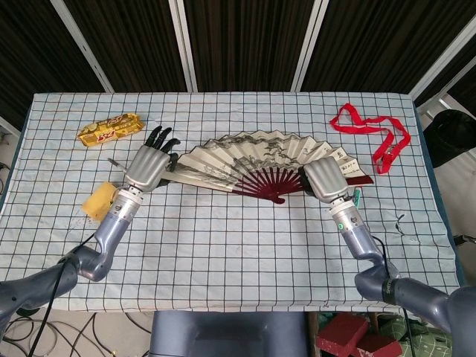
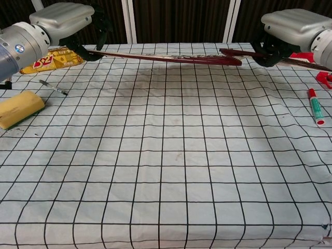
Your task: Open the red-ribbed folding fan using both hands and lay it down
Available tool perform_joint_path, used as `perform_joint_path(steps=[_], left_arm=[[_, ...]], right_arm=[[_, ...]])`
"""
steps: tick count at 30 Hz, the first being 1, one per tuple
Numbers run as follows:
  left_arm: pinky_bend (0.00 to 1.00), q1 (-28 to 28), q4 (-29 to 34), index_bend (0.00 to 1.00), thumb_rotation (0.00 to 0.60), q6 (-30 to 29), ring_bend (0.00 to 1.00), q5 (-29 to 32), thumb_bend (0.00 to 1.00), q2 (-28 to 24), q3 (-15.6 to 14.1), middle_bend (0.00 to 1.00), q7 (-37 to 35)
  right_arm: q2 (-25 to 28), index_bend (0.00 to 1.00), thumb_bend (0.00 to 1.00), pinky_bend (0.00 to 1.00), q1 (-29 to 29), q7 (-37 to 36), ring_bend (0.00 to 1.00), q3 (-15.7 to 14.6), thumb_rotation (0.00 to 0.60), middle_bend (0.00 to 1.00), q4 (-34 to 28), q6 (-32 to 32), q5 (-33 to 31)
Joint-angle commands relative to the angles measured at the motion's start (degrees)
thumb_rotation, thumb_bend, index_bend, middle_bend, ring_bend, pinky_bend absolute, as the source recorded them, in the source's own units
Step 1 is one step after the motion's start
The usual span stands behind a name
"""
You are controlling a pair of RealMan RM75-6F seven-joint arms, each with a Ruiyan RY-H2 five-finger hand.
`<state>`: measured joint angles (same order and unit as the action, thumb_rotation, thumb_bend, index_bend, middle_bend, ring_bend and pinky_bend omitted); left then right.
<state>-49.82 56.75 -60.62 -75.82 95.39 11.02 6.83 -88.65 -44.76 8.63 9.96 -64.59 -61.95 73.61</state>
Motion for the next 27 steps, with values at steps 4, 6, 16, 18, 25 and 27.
perform_joint_path(steps=[4,6,16,18,25,27], left_arm=[[0.03,0.73,-1.47,0.65,0.600,0.10,0.01,-0.77,0.36,1.17,-0.90,0.23,-0.86],[0.03,0.97,-1.70,0.64,0.600,0.09,0.01,-1.02,0.36,1.34,-1.16,0.23,-1.02],[0.02,2.18,-1.28,0.62,0.600,0.32,0.01,-1.34,0.35,1.08,-1.73,0.22,-0.69],[0.02,2.37,-0.94,0.60,0.600,0.30,0.01,-1.40,0.34,0.94,-1.76,0.22,-0.60],[0.02,3.04,0.37,0.56,0.600,0.59,0.01,-1.00,0.23,0.25,-1.65,0.20,0.22],[0.01,3.35,0.94,0.53,0.600,0.55,0.01,-1.11,0.16,-0.22,-1.82,0.19,0.36]], right_arm=[[-1.15,0.88,0.50,0.92,1.30,-0.36,1.00,-0.91,0.600,1.00,1.27,-0.41,0.94],[-1.32,0.82,0.49,0.92,1.67,-0.26,1.00,-1.36,0.600,1.00,1.55,-0.35,1.38],[-1.31,0.44,0.19,0.89,3.09,1.41,1.00,-2.20,0.600,1.00,1.08,0.47,1.89],[-1.00,0.36,0.12,0.89,3.29,2.12,1.00,-2.38,0.600,1.00,0.65,0.73,1.96],[-0.23,0.14,0.03,0.87,4.29,3.49,0.98,-2.18,0.600,0.98,-1.32,1.15,1.14],[0.13,0.06,0.01,0.85,4.60,4.23,0.96,-2.13,0.600,0.96,-2.23,1.22,0.82]])
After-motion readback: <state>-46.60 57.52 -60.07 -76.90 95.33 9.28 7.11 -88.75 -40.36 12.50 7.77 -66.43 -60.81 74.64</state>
